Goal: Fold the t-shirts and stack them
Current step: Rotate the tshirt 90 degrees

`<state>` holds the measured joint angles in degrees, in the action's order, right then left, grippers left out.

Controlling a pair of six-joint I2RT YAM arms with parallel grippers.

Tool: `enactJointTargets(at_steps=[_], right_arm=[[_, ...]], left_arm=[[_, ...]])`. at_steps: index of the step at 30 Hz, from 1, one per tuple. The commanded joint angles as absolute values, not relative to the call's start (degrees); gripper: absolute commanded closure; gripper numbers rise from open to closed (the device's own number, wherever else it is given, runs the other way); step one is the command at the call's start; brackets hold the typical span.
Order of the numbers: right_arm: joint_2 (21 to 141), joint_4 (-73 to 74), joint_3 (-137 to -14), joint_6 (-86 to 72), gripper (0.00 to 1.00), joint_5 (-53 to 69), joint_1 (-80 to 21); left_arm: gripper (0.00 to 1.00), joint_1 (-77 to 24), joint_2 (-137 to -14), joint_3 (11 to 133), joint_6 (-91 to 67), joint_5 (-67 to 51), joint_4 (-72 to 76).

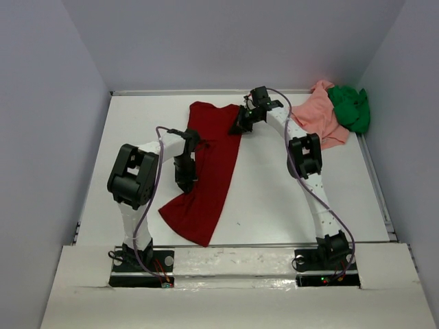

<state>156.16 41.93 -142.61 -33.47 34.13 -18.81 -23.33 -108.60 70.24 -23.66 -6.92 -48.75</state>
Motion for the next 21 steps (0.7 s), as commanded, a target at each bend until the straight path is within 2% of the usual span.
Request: enactJointTargets(at_steps=[1, 6, 11, 21], right_arm=[[158.81, 33.41, -144.75, -39.27, 1.00, 35.41, -18.72], [159.43, 31.82, -145.90, -40.52, 1.00, 35.16, -18.72], [160.66, 29.71, -148.09, -42.35, 1.00, 35.07, -18.19], [159.26, 28.04, -146.79, -42.45, 1.00, 34.63, -18.19]], left_arm=[[0.82, -23.99, -112.49, 76.09, -23.82, -9.67, -49.65], [0.82, -25.40, -112.94, 78.84, -25.57, -11.33, -50.10], [0.82, -29.78, -112.85, 77.86, -29.35, -18.45, -46.67], [0.82, -36.91, -114.44, 80.86, -30.15, -18.99, -50.01]])
